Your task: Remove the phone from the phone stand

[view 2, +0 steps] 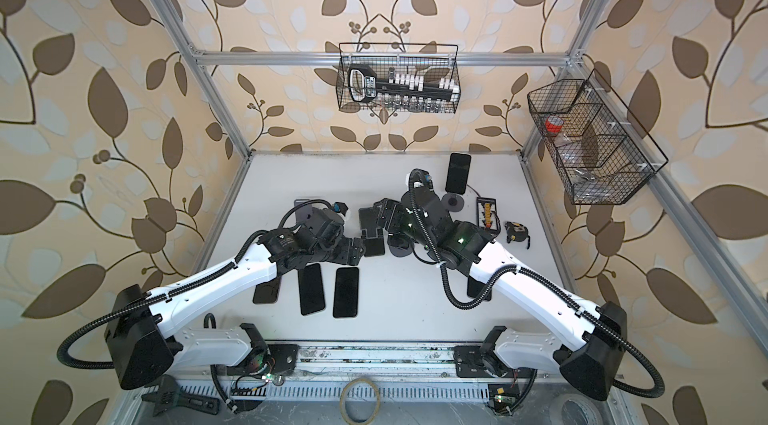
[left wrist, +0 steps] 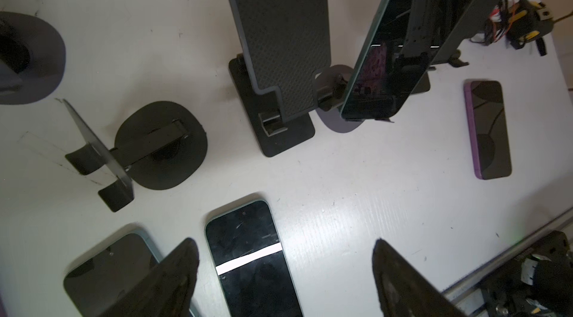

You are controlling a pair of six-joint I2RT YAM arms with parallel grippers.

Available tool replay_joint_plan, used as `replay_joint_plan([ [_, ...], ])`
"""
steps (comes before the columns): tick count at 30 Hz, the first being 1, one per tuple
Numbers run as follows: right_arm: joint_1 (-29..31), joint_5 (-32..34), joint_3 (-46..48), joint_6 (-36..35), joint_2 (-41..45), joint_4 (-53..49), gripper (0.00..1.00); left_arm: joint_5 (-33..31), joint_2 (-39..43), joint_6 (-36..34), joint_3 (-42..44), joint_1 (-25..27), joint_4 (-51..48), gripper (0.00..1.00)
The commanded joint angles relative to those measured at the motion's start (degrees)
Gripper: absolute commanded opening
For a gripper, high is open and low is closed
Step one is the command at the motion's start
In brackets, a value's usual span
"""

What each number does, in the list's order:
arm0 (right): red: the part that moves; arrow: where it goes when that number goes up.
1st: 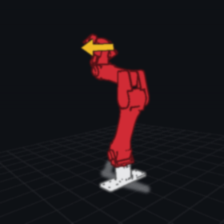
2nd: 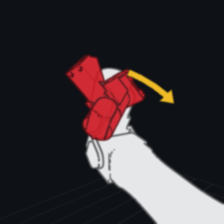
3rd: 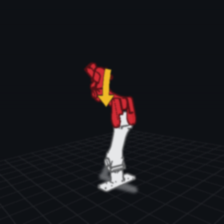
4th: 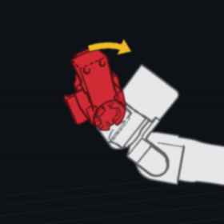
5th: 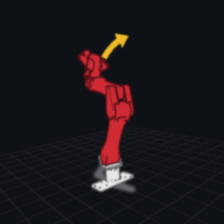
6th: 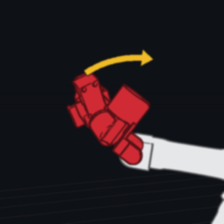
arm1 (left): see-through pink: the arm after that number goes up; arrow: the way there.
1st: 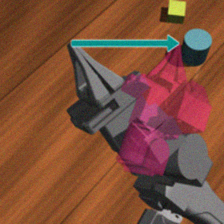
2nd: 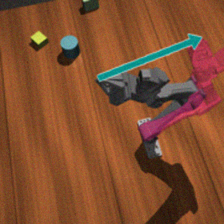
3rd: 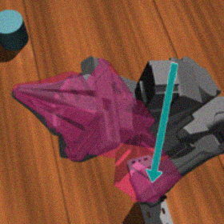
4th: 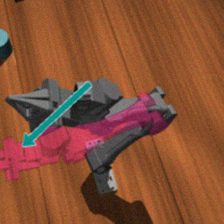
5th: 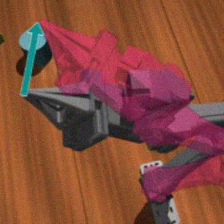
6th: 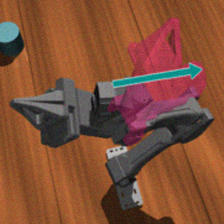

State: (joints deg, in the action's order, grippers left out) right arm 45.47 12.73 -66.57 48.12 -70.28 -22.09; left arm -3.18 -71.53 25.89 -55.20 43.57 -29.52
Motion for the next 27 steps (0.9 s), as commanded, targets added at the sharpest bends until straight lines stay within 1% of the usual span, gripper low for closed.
replay_joint_plan([
  [1, -0.25, 4.40, 0.43, 0.88, -0.54, 2.08, 0.84, -0.23, 3.67, -4.54, 2.20, 0.52, 6.28, 0.89],
  [3, -0.38, 5.90, 0.13, 0.84, -0.98, 2.17, 0.84, -0.16, 5.07, -5.92, 3.48, 0.49, 8.67, 0.90],
  [8, -1.41, 6.43, -1.00, 1.08, -2.82, 2.64, 0.85, -0.72, 8.42, -11.43, 5.57, 0.54, 13.02, 0.92],
  [12, -2.32, 6.86, -2.14, 1.19, -4.75, 3.10, 0.86, 0.94, 11.22, -17.30, 7.67, 0.47, 17.37, 0.94],
  [16, -2.99, 7.13, -3.25, 1.06, -6.50, 3.12, 0.87, 2.63, 14.69, -22.11, 12.00, 0.46, 24.44, 0.94],
  [21, -3.91, 6.68, -4.20, 1.14, -8.02, 2.96, 0.87, 3.11, 17.11, -24.64, 15.05, 0.46, 28.43, 0.96],
  [24, -4.57, 4.54, -4.59, 1.69, -8.79, 2.80, 0.87, 5.62, 17.37, -25.52, 15.91, 0.42, 29.47, 0.96],
  [27, -4.92, 2.56, -4.80, 2.32, -9.47, 2.58, 0.86, 7.69, 18.30, -25.88, 17.73, 0.46, 32.51, 0.97],
])
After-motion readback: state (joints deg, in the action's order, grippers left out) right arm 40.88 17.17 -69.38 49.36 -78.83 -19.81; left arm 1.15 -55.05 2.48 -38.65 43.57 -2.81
